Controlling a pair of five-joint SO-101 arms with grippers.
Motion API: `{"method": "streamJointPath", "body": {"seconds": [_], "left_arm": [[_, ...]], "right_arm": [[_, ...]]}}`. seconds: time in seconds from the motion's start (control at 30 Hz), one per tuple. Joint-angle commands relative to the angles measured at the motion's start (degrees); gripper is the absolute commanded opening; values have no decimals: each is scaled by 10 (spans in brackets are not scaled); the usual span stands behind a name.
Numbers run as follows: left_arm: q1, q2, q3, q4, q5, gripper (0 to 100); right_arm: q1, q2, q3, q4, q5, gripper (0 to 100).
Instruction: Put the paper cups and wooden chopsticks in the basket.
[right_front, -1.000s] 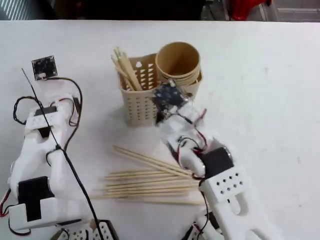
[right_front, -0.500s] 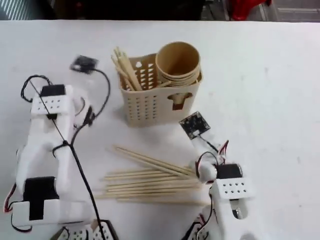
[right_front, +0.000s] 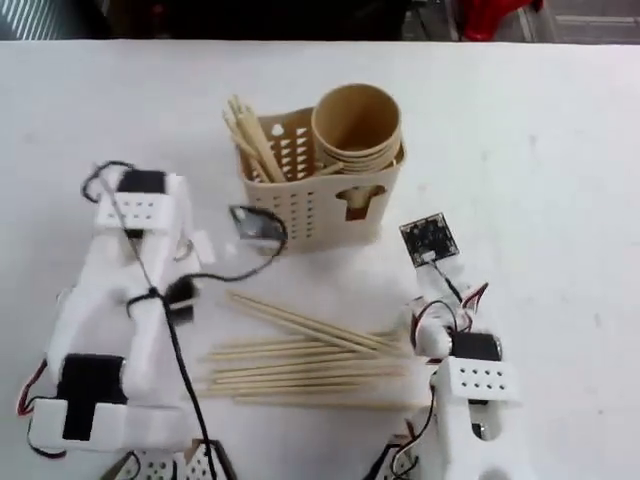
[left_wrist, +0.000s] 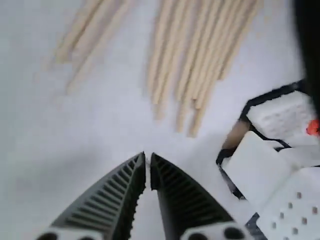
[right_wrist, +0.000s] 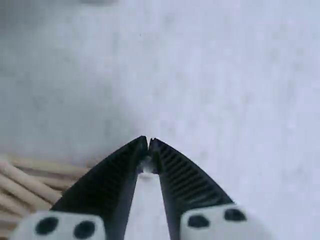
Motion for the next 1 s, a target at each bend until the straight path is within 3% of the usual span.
{"method": "streamJointPath", "body": {"seconds": [0.0, 0.17, 0.3, 0.5, 0.7, 0.97], "left_arm": [[51, -13, 27, -27, 29, 28], [100, -13, 57, -92, 52, 27], [161, -35, 59, -98, 52, 25], [267, -189, 114, -127, 108, 27], [285, -318, 244, -293, 179, 130], [312, -222, 271, -434, 180, 121]], "right_arm": [[2, -5, -2, -8, -1, 17], [2, -7, 0, -10, -1, 17], [6, -9, 0, -11, -1, 17], [6, -6, 0, -11, -1, 17], [5, -6, 0, -7, 0, 17], [2, -5, 1, -7, 0, 18]]}}
